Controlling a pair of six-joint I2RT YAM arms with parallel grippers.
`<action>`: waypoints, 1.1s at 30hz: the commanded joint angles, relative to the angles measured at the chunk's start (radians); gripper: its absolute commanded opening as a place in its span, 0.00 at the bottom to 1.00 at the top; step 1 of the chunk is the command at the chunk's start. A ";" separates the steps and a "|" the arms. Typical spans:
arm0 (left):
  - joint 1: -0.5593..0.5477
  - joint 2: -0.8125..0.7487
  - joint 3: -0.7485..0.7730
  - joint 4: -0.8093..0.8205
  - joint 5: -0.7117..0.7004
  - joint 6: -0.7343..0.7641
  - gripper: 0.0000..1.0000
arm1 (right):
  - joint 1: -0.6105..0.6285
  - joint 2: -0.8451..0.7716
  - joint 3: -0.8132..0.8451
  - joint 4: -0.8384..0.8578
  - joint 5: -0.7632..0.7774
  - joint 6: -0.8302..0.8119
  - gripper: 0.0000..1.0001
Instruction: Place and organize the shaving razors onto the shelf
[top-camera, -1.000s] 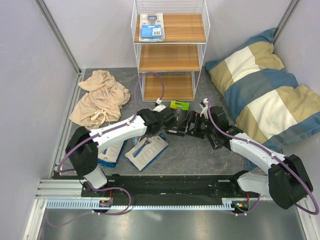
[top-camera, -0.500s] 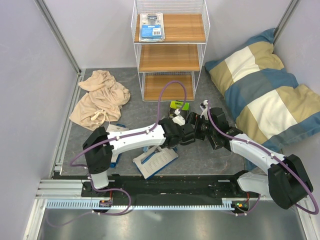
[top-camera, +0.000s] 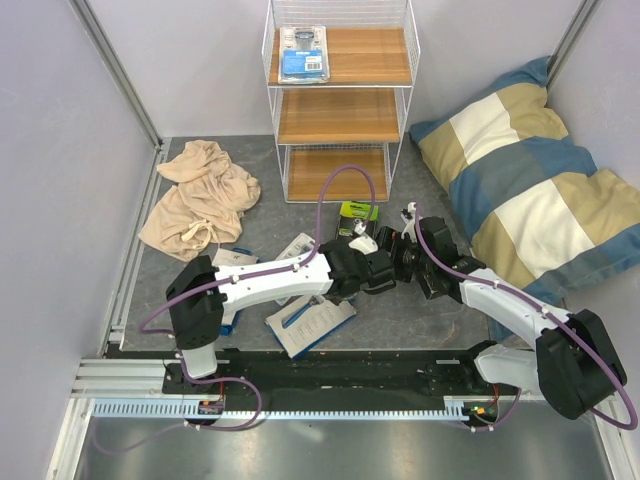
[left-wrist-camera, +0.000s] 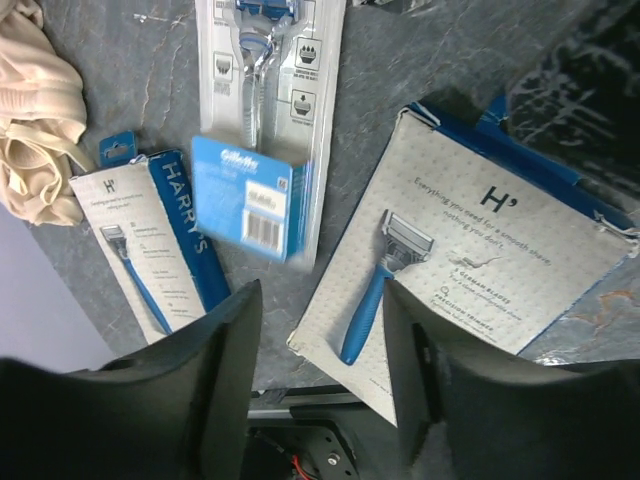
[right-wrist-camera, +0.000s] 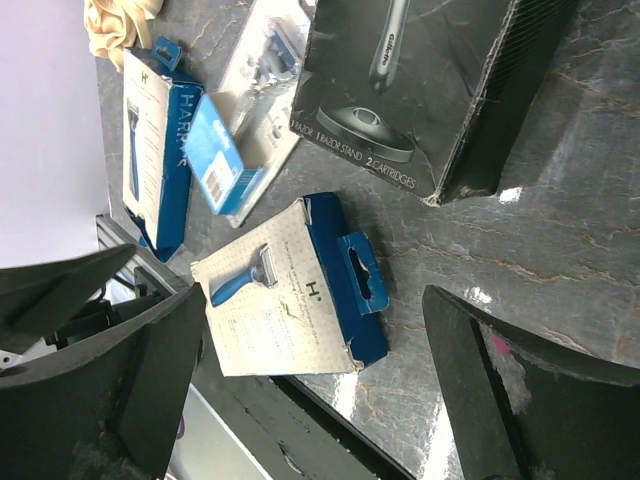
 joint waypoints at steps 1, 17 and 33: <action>-0.004 -0.076 0.027 0.048 -0.010 0.015 0.66 | 0.003 -0.028 0.001 -0.002 0.018 -0.024 0.98; 0.327 -0.184 -0.045 0.331 0.305 0.250 0.68 | 0.003 -0.032 0.021 -0.022 0.026 -0.037 0.98; 0.531 0.025 -0.012 0.413 0.459 0.268 0.57 | 0.003 -0.015 0.021 -0.022 0.020 -0.048 0.98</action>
